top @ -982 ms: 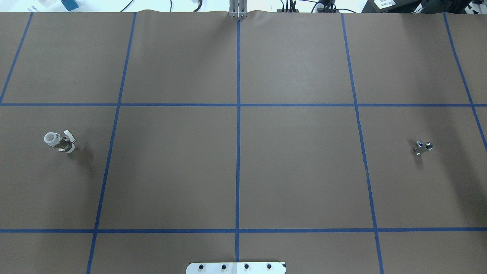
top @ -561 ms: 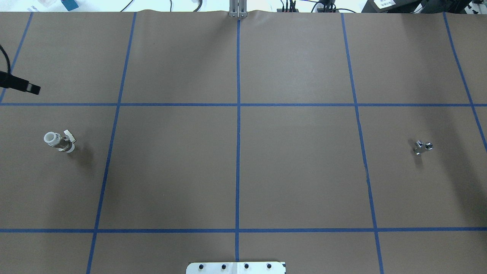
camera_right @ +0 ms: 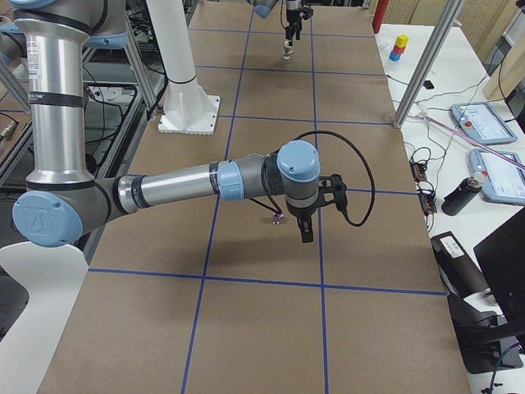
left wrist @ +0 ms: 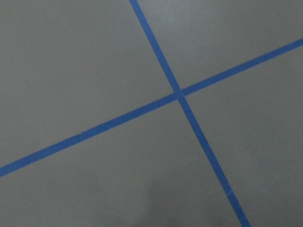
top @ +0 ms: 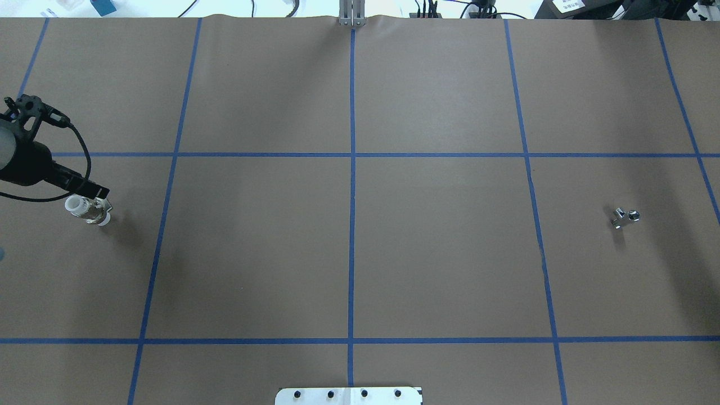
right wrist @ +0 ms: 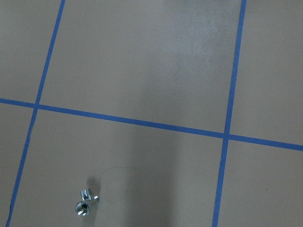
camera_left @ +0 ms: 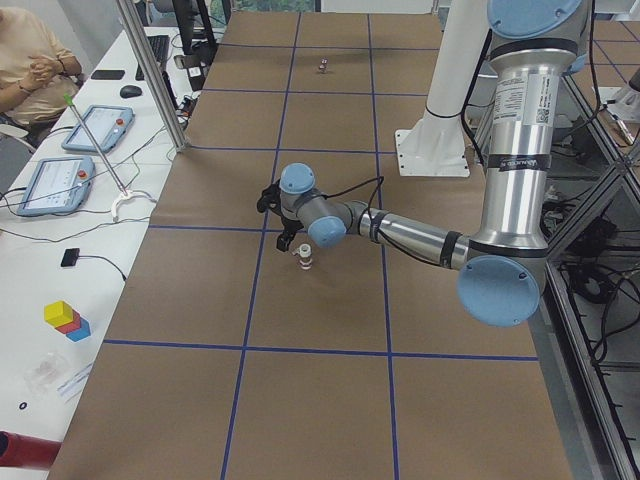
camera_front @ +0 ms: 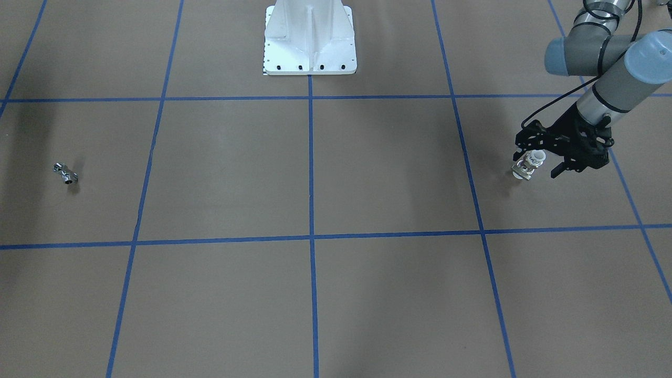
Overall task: Assemble PPR valve and pipe with both arms
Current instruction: 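Lower the left gripper onto the silver valve and close on it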
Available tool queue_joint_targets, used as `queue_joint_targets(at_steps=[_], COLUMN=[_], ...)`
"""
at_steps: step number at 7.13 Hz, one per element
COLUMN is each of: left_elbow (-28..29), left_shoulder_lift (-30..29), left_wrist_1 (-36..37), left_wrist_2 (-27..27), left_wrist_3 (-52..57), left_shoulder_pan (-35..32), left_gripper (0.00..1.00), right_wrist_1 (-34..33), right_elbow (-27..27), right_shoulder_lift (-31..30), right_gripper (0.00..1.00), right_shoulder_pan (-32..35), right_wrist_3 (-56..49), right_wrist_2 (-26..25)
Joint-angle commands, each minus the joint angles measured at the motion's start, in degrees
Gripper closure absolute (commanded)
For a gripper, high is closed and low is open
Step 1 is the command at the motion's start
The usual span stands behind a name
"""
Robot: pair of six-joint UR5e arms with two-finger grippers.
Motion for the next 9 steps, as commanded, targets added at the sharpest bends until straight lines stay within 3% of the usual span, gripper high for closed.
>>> queue_joint_targets(at_steps=[1,6,8,9], left_elbow=[0.1,2.6,3.3,3.3], left_shoulder_lift=[3.1,1.8,0.8,0.8], left_wrist_1=[0.0,0.2,0.2,0.2], left_wrist_2=[0.4,0.5,0.5,0.4], left_wrist_3=[2.9,2.9,2.9,2.9], left_shoulder_pan=[0.6,1.6,1.6,1.6], left_gripper=[0.01,0.03,0.12,0.22], right_wrist_1=[0.0,0.0,0.0,0.0], right_elbow=[-0.1,-0.1,-0.1,-0.1], right_shoulder_lift=[0.0,0.0,0.0,0.0], right_gripper=[0.00,0.00,0.00,0.00], right_shoulder_pan=[0.0,0.0,0.0,0.0], right_wrist_3=[0.0,0.0,0.0,0.0], right_wrist_2=[0.0,0.0,0.0,0.0])
